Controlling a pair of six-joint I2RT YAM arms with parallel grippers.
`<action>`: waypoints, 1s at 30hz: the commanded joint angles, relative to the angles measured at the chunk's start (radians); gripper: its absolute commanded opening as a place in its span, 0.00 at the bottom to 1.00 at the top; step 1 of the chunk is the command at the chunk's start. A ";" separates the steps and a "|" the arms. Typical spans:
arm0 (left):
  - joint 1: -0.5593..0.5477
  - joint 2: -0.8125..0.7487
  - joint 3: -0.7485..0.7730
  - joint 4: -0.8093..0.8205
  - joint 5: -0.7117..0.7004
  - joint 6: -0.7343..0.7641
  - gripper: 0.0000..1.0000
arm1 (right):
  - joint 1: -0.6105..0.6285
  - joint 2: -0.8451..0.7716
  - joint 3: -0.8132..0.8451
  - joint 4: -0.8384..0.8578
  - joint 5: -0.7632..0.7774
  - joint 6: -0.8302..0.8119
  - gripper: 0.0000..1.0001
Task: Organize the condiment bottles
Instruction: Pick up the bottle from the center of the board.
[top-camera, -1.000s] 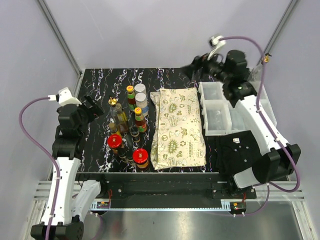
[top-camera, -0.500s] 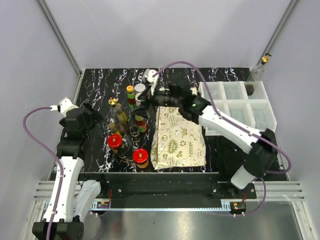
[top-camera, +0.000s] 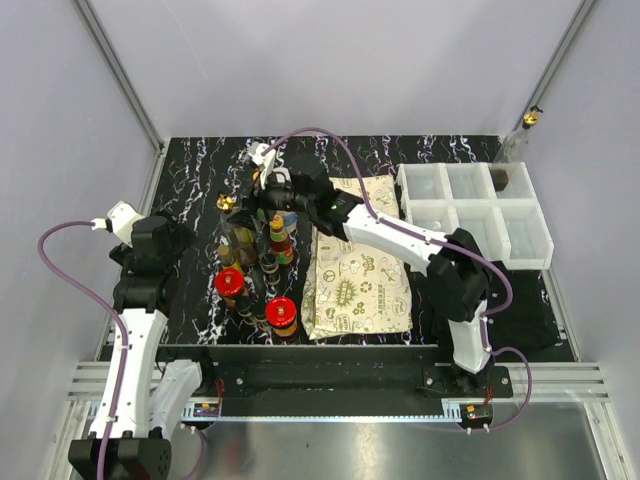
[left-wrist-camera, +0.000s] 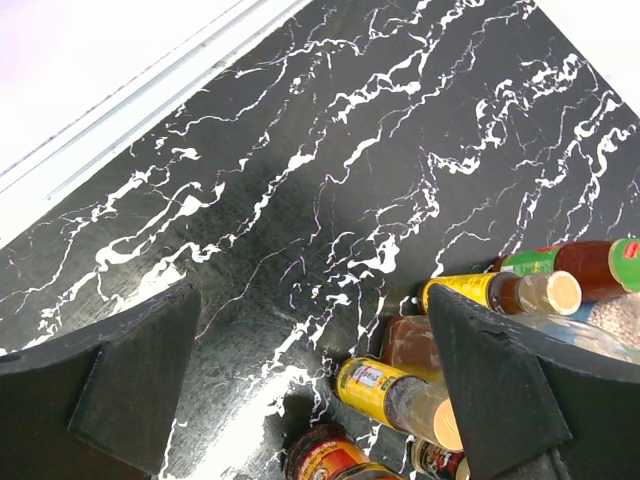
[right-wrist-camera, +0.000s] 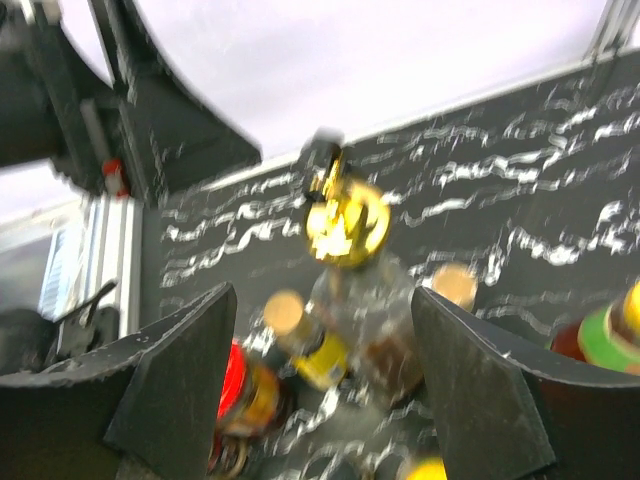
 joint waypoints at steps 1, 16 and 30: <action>0.009 0.018 0.028 -0.001 -0.062 -0.018 0.99 | 0.010 0.062 0.114 0.078 0.013 0.011 0.80; 0.032 0.045 0.040 -0.004 -0.007 -0.015 0.99 | 0.039 0.191 0.223 0.060 0.029 0.015 0.78; 0.036 0.045 0.042 -0.004 0.017 -0.001 0.99 | 0.058 0.177 0.199 0.060 0.130 -0.018 0.48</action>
